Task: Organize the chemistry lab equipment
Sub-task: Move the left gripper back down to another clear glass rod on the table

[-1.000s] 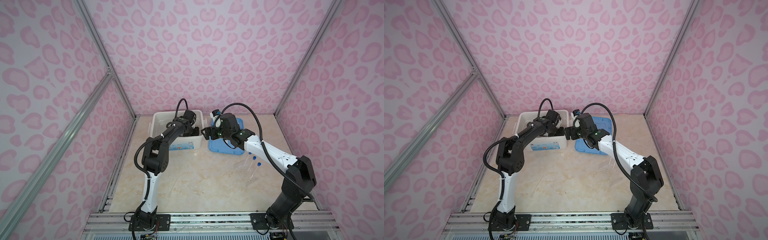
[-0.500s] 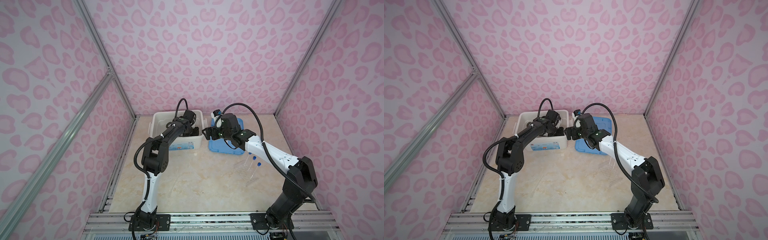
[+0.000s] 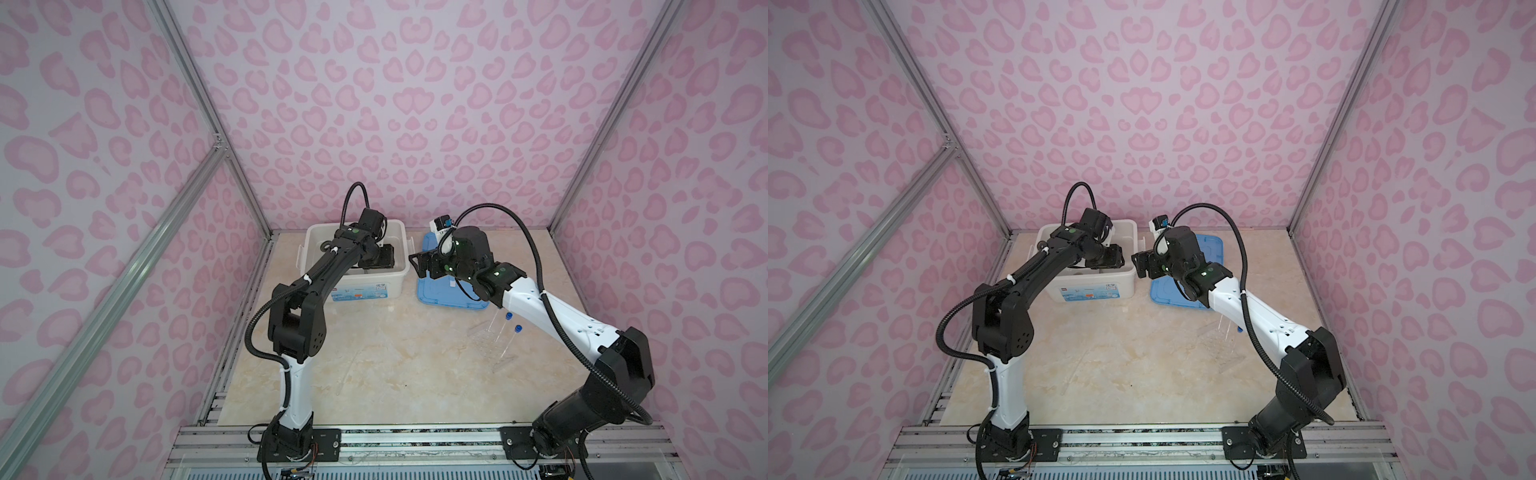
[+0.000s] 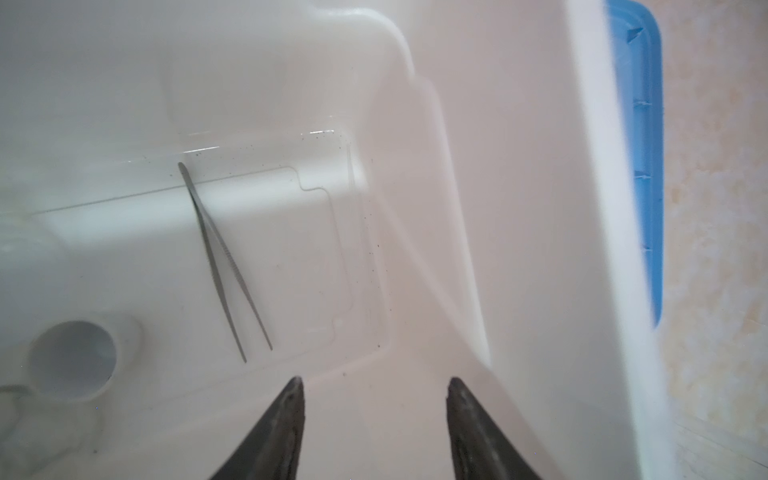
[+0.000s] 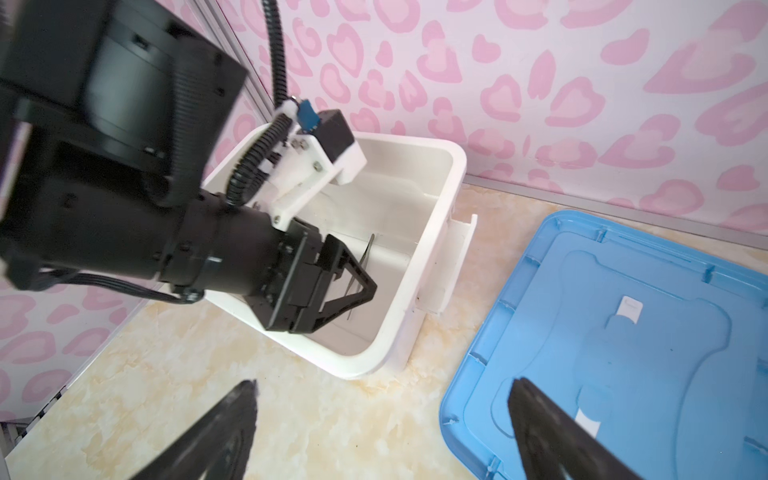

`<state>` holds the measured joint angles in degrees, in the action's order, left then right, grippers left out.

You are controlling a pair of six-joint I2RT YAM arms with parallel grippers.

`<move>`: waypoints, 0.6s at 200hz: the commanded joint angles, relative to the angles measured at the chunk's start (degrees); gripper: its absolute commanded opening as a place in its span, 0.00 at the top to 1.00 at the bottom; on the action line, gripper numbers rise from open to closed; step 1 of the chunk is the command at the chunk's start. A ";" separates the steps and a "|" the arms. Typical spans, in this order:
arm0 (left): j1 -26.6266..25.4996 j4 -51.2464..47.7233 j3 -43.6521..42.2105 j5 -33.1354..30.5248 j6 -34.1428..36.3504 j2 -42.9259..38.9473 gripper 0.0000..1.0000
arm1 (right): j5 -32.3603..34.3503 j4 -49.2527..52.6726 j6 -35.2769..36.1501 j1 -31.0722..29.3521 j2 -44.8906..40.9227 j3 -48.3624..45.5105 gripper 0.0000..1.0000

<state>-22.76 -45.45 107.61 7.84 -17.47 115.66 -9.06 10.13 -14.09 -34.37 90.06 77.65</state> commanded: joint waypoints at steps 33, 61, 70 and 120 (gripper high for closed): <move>0.17 -2.40 -8.15 -1.95 0.67 -19.55 0.42 | 0.05 -1.25 1.09 0.11 -2.28 -1.50 0.05; 0.14 -4.28 -16.41 -2.36 0.29 -26.67 0.42 | -0.16 -1.24 1.74 0.07 -4.41 -2.89 0.05; 0.15 -5.26 -19.35 -2.66 0.31 -29.14 0.42 | -0.50 -1.18 1.87 0.09 -5.04 -3.51 0.05; 0.13 -12.19 -37.11 -8.09 -1.73 -43.65 0.42 | -3.12 -2.83 1.78 -0.25 -7.14 -7.91 0.05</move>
<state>-22.61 -52.34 76.60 2.83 -17.61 76.44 -10.24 9.63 -12.60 -34.39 83.29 71.29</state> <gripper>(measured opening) 0.580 0.952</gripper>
